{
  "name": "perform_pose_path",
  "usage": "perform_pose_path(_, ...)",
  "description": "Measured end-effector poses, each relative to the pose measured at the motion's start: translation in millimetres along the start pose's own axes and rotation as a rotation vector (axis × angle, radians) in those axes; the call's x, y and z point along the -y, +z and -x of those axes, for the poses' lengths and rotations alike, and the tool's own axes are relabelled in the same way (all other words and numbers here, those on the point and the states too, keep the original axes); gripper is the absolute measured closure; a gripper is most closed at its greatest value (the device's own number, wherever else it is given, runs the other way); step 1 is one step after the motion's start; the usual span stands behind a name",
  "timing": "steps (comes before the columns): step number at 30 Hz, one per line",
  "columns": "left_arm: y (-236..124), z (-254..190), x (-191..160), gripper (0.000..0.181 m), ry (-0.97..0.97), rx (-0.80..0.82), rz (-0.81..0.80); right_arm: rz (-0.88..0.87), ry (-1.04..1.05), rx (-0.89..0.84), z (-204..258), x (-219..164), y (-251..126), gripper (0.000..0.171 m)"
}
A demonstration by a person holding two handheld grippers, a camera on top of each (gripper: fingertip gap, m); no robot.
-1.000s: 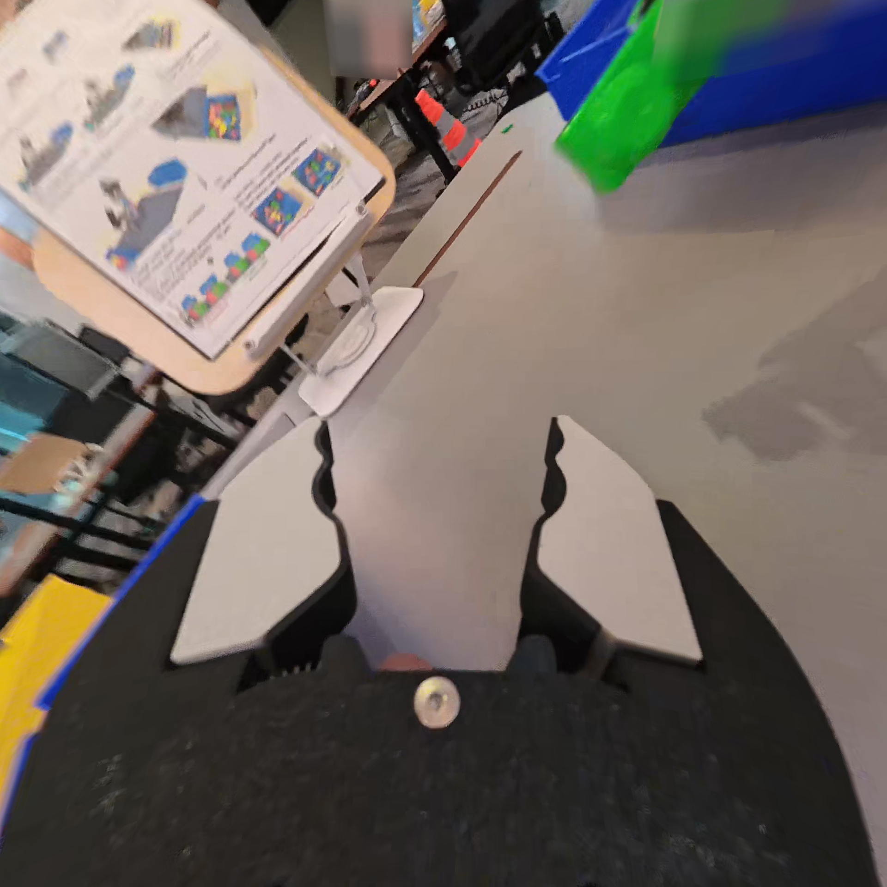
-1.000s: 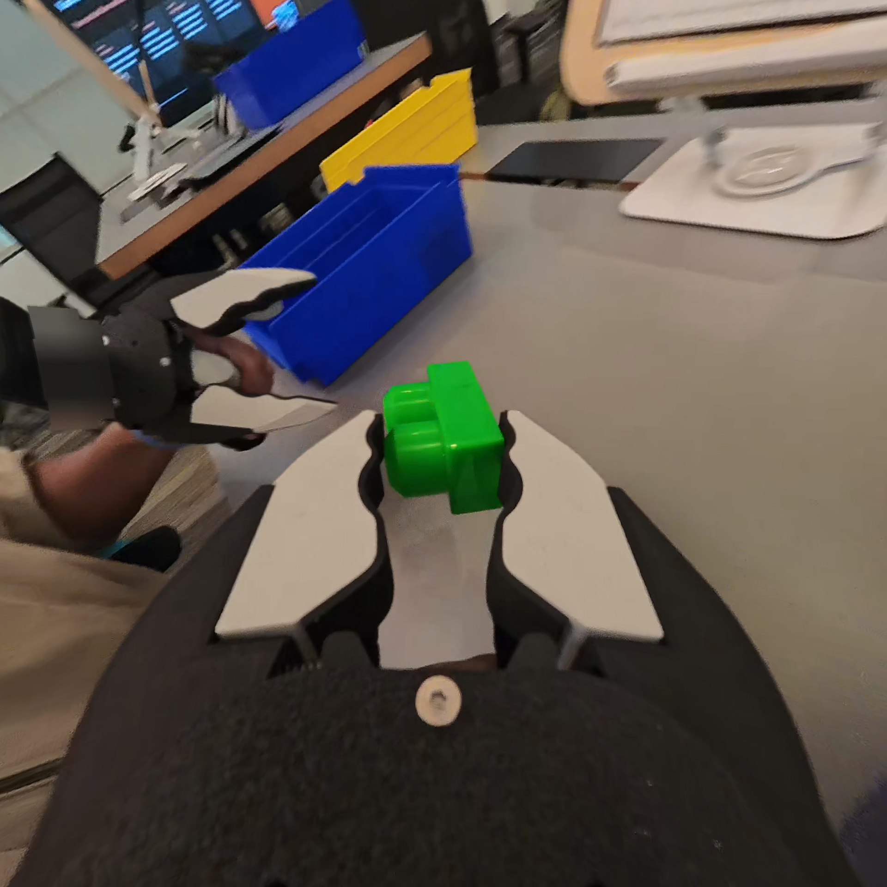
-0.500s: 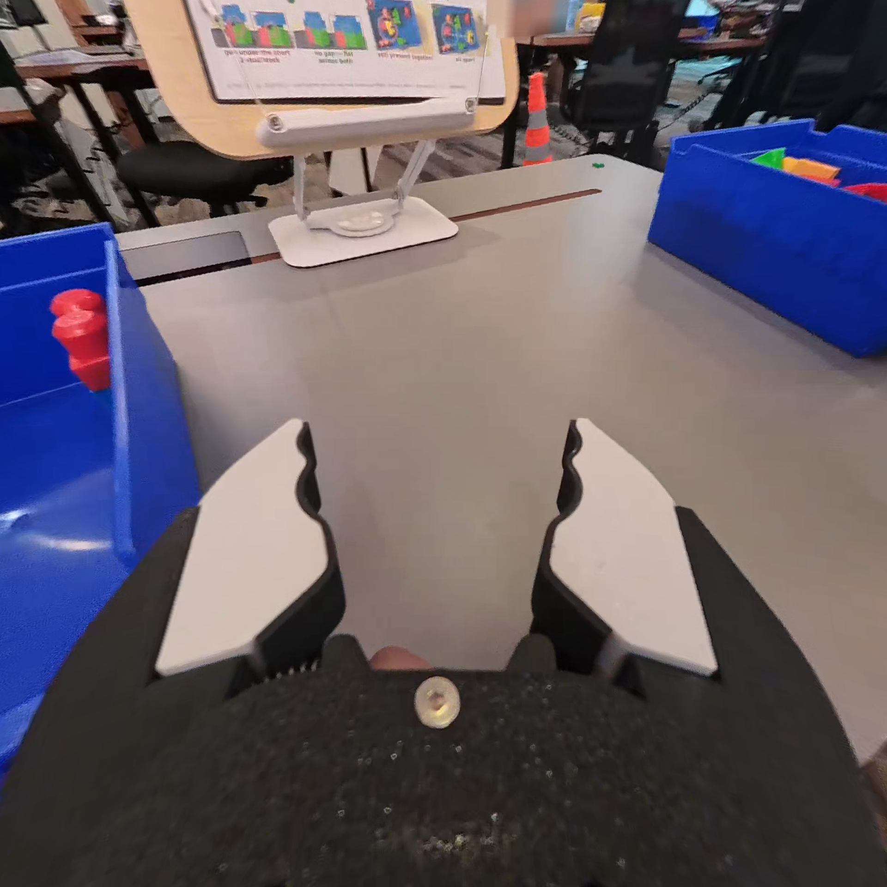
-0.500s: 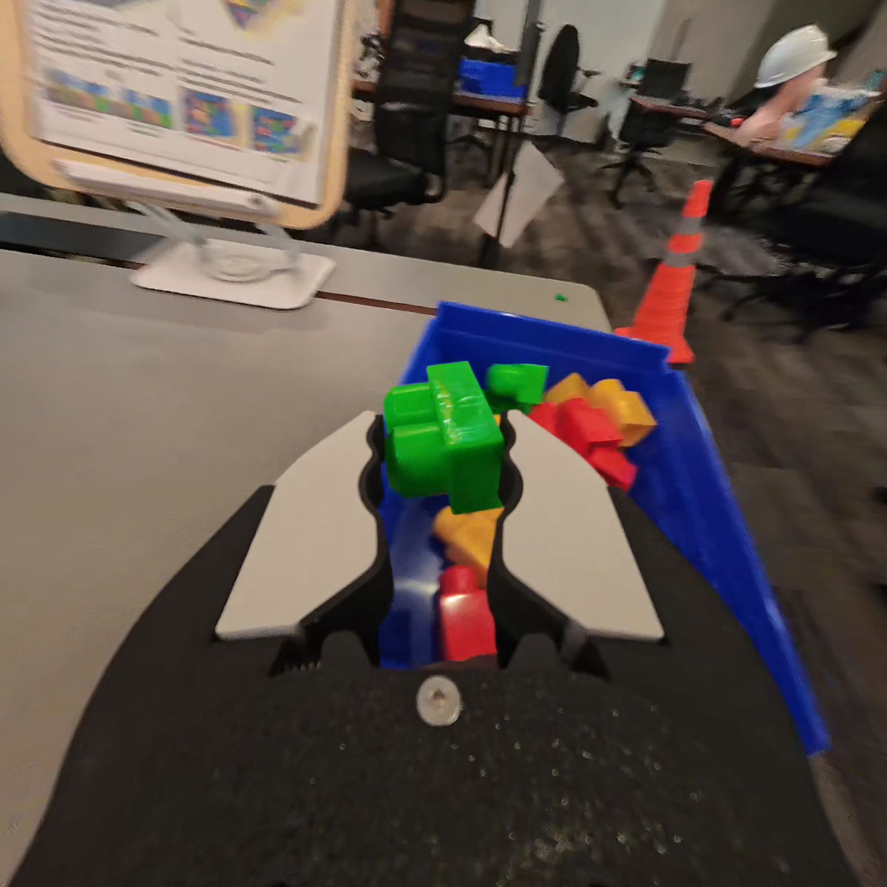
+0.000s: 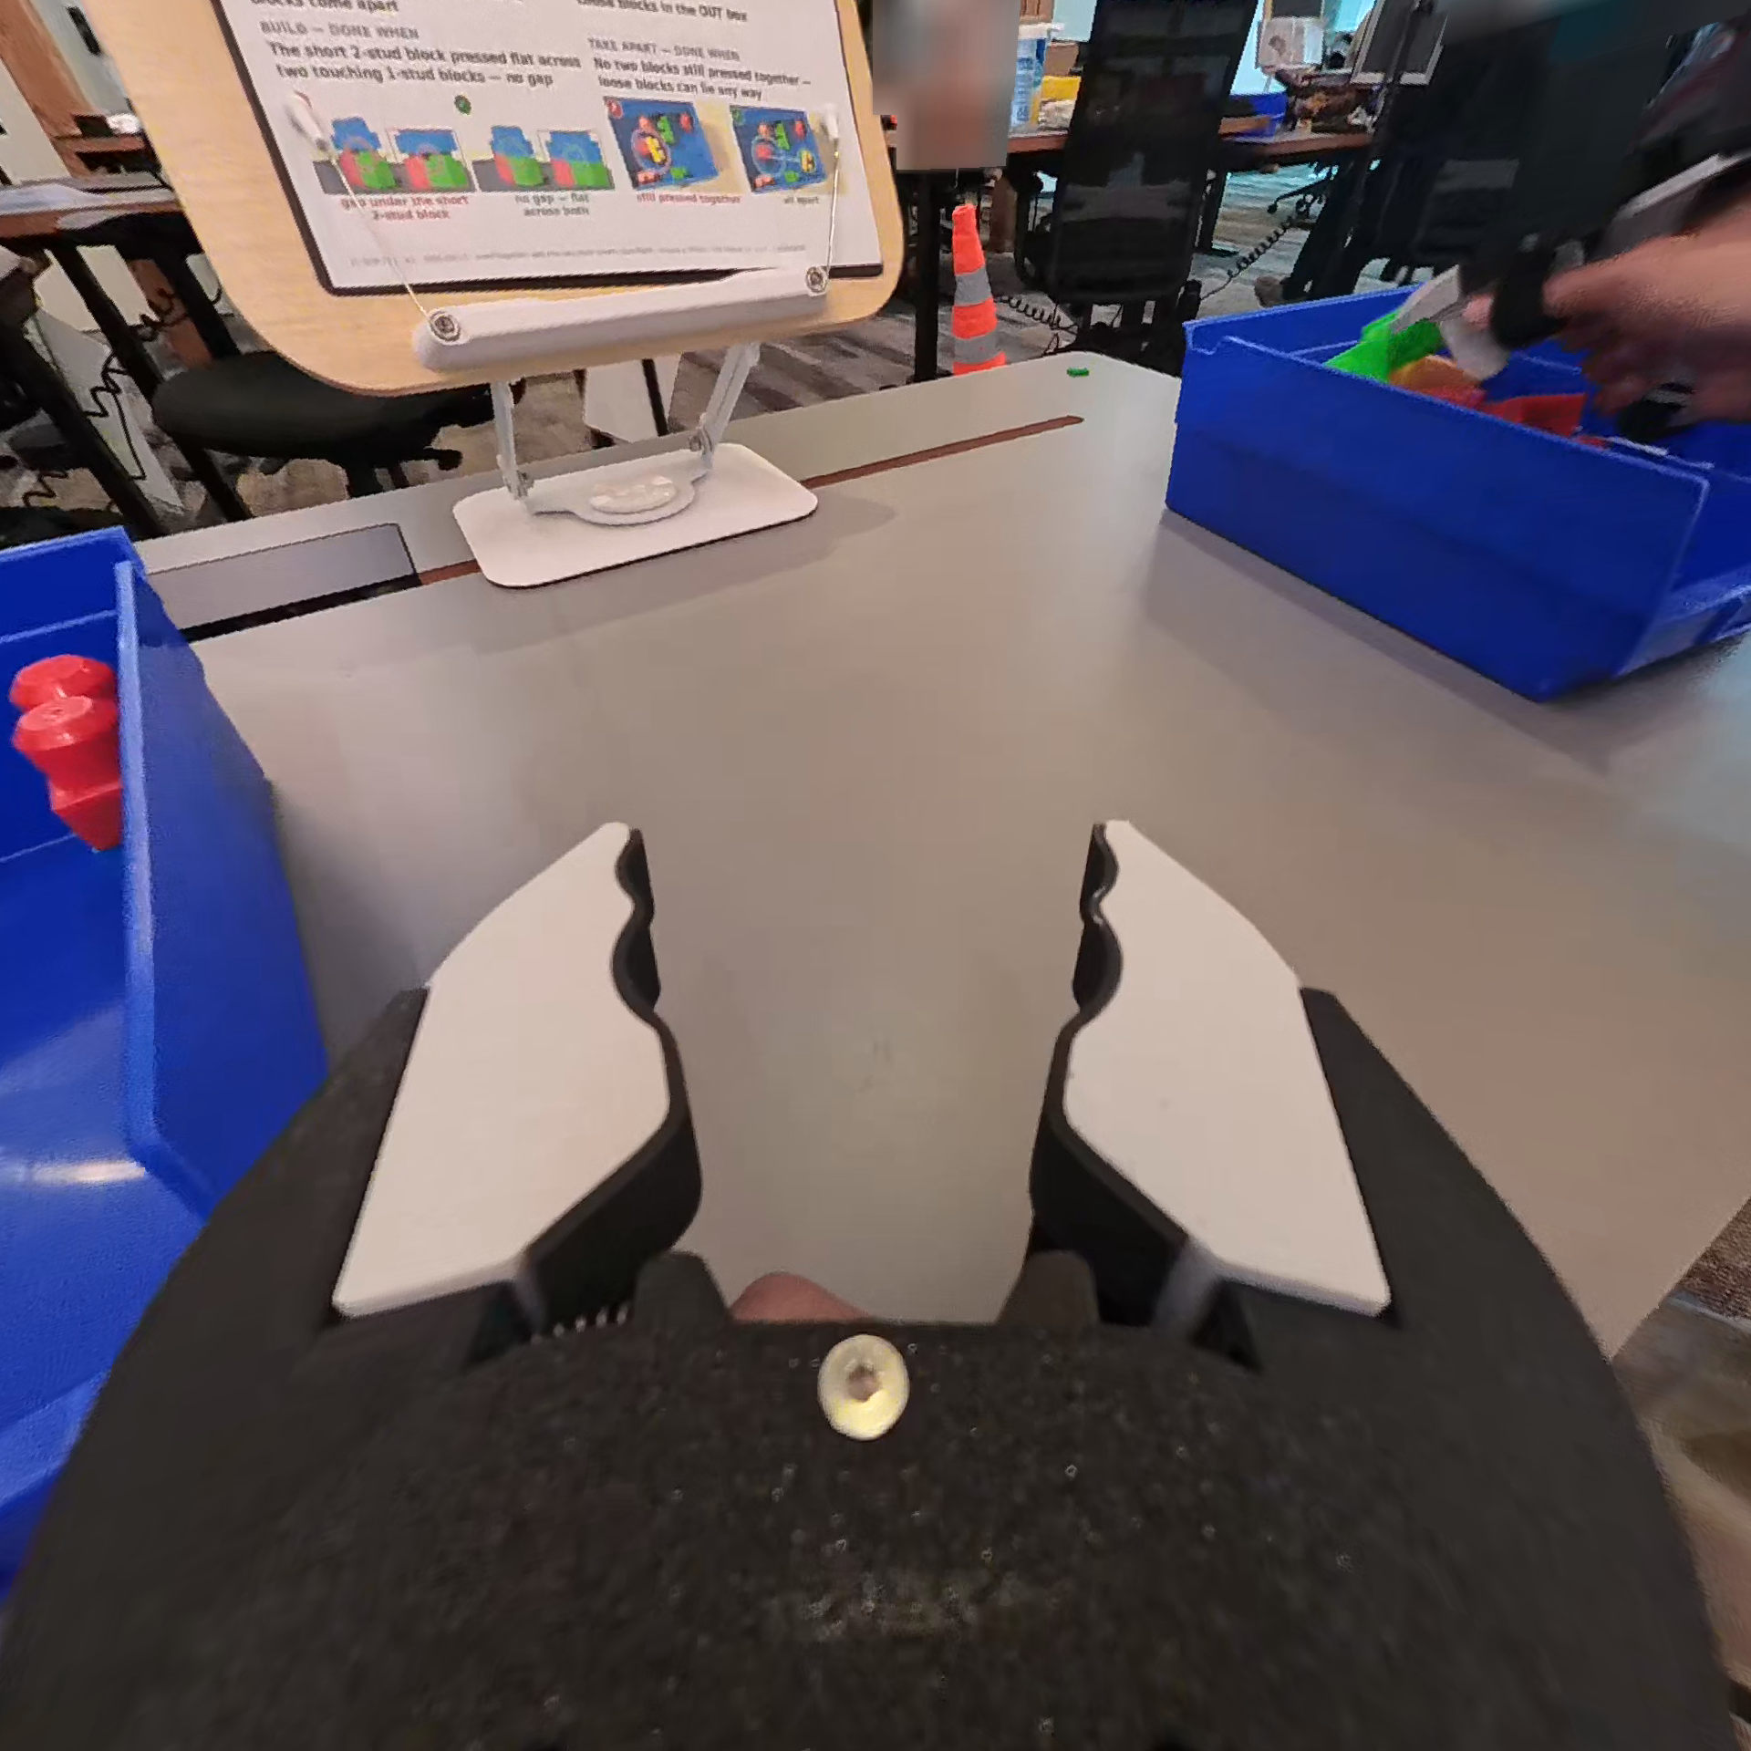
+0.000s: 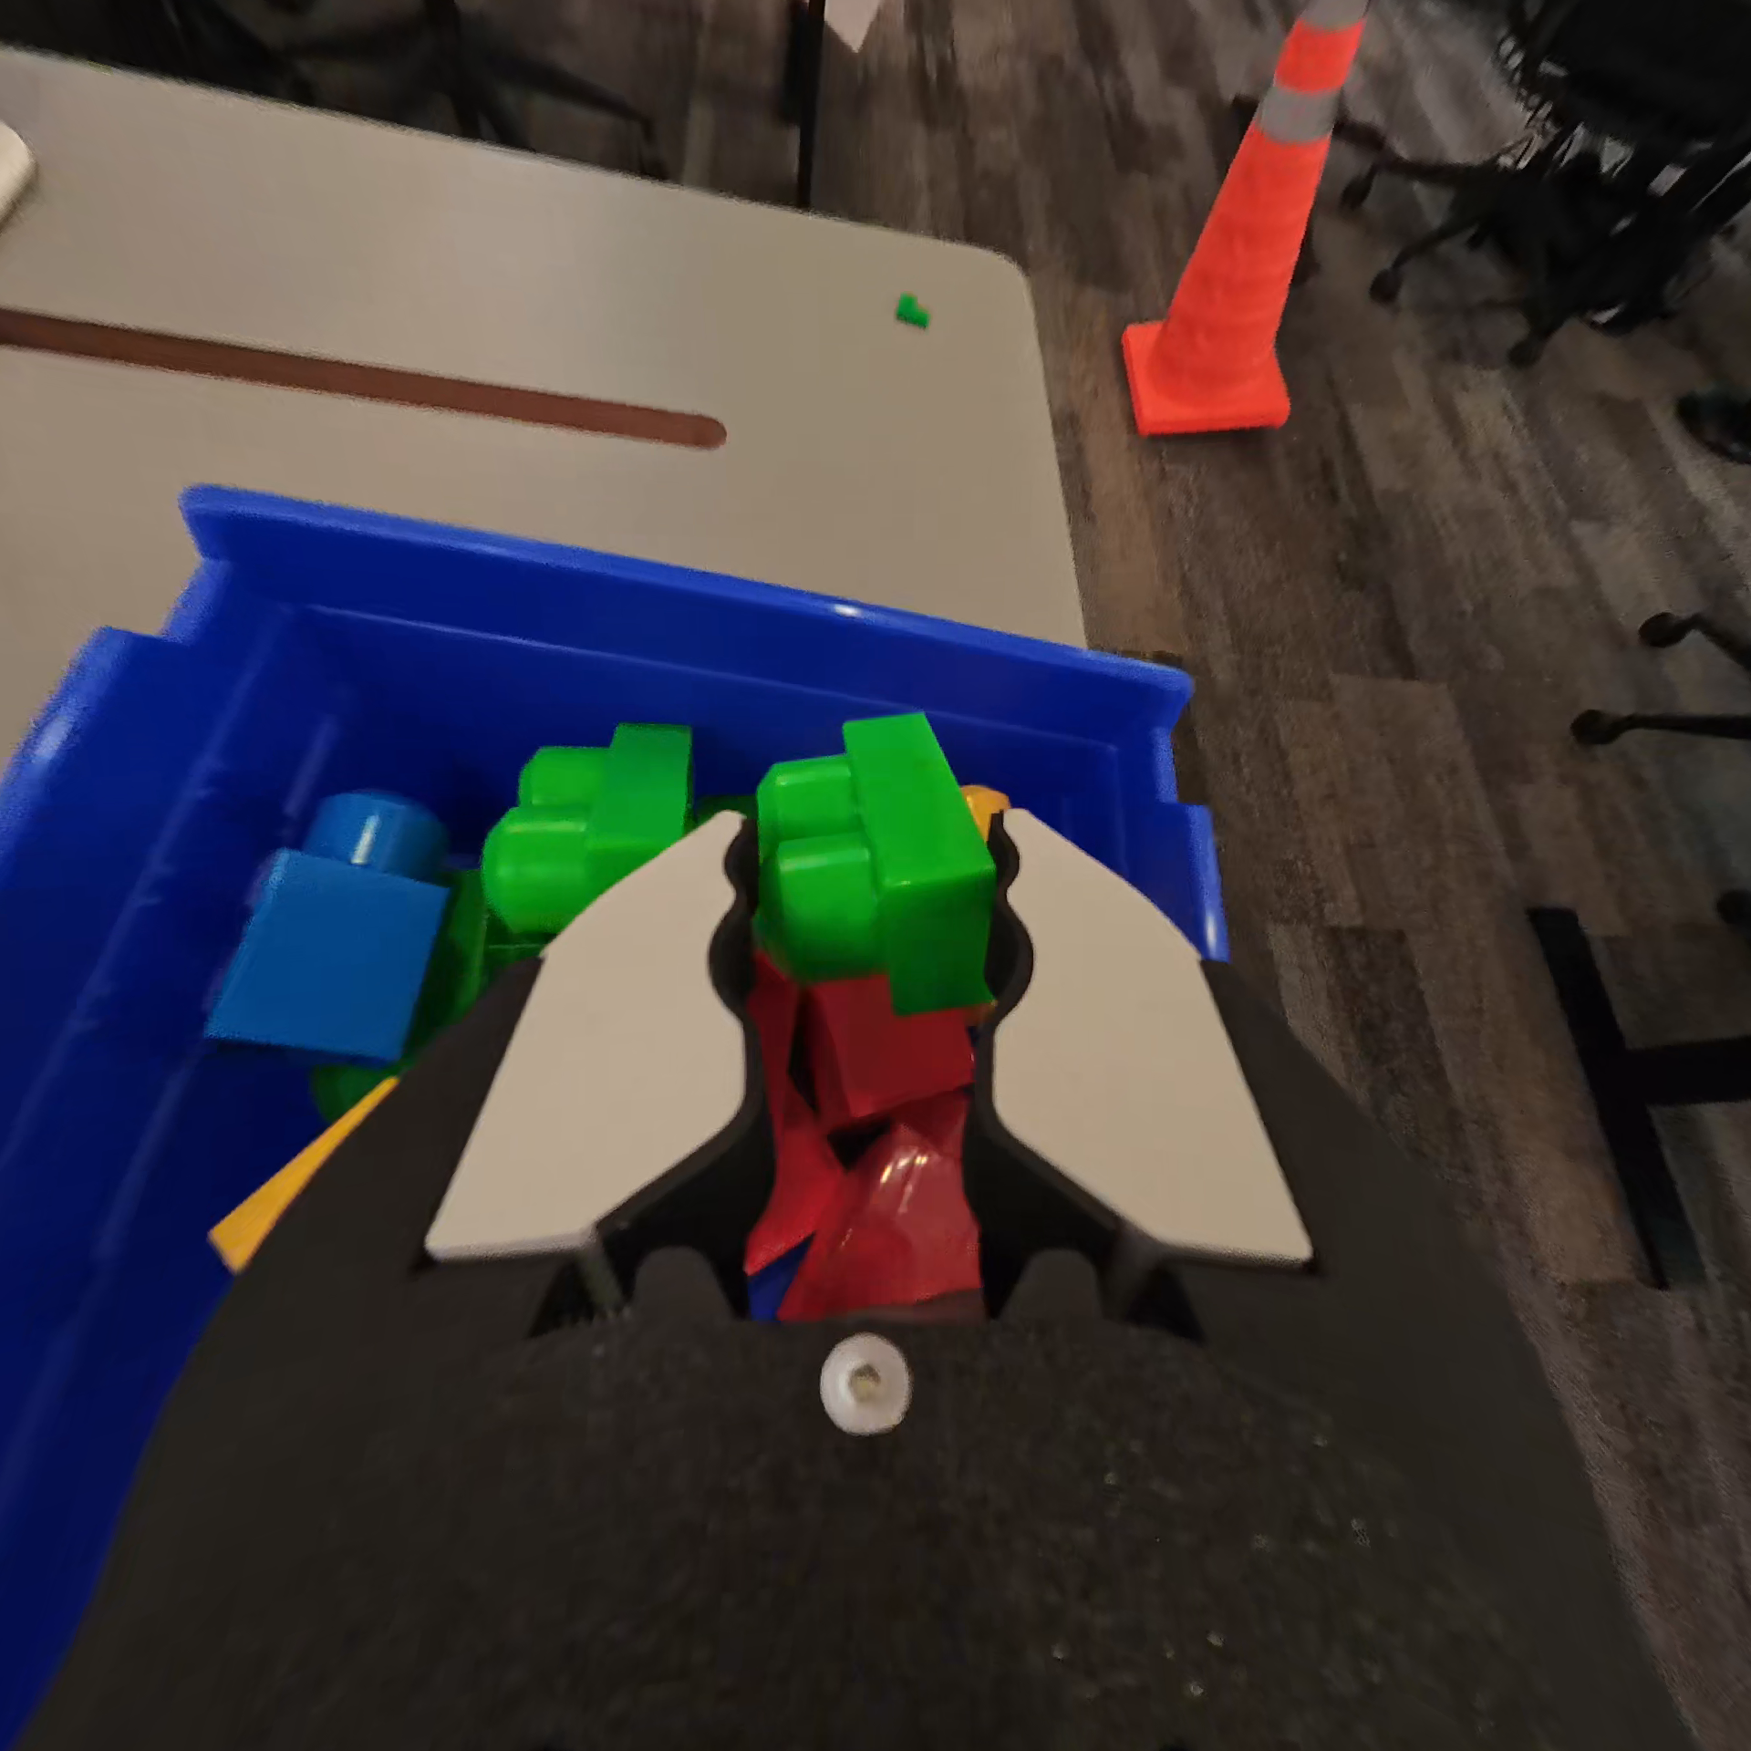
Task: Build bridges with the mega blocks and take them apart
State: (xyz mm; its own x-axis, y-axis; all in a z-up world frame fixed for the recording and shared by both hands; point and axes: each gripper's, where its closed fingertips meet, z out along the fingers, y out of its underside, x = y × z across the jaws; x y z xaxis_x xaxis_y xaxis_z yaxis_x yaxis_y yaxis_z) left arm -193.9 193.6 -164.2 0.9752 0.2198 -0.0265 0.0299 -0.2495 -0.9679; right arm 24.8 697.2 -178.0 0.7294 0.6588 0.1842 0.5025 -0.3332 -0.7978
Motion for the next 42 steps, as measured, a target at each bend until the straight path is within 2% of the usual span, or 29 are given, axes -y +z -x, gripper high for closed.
perform_pose_path(4,-1.0,-2.7,-0.8,0.095,0.017,-0.006,0.005,0.066,0.024,-0.009,0.1,-11.5,10.2,0.125)
perform_pose_path(6,-1.8,-0.7,0.0,0.096,0.022,0.003,0.002,0.032,0.014,-0.020,-1.0,-6.6,0.9,0.115)
perform_pose_path(8,-2.5,1.1,1.2,0.096,0.012,0.000,0.001,-0.007,-0.001,-0.028,0.1,0.3,-21.1,0.107)
perform_pose_path(10,-3.5,5.9,2.7,0.096,0.005,0.012,-0.004,-0.099,0.014,-0.005,11.9,13.2,-59.7,0.103)
perform_pose_path(13,-4.4,16.3,3.3,0.097,0.019,0.051,-0.006,-0.270,-0.028,0.073,56.9,23.2,-135.1,0.104)
perform_pose_path(15,-4.0,22.7,2.3,0.097,0.029,0.077,0.000,-0.385,-0.036,0.167,103.3,16.3,-183.4,0.104)
perform_pose_path(17,-3.2,26.0,1.2,0.097,0.022,0.088,0.003,-0.457,-0.025,0.287,157.2,-4.2,-218.2,0.107)
perform_pose_path(19,-2.2,27.2,-1.7,0.097,0.012,0.096,0.011,-0.464,0.004,0.393,209.0,-33.6,-235.7,0.108)
perform_pose_path(22,-1.9,29.1,-8.0,0.097,0.000,0.123,0.024,-0.421,0.056,0.481,267.2,-75.4,-240.8,0.107)
perform_pose_path(24,-2.9,30.1,-12.6,0.098,-0.024,0.140,0.036,-0.392,0.057,0.491,288.0,-93.3,-236.3,0.107)
perform_pose_path(32,-13.7,37.1,-19.0,0.098,-0.091,0.189,0.049,-0.319,0.019,0.600,316.1,-102.4,-225.6,0.105)
perform_pose_path(34,-21.1,45.8,-9.6,0.099,-0.058,0.228,0.061,-0.318,0.019,0.616,317.9,-100.6,-225.5,0.105)
perform_pose_path(38,-35.8,91.2,36.3,0.102,-0.021,0.311,0.070,-0.324,0.017,0.634,319.8,-98.6,-226.0,0.105)
perform_pose_path(42,-20.3,157.7,65.4,0.102,-0.009,0.370,0.167,-0.312,0.019,0.668,323.0,-101.6,-224.5,0.105)
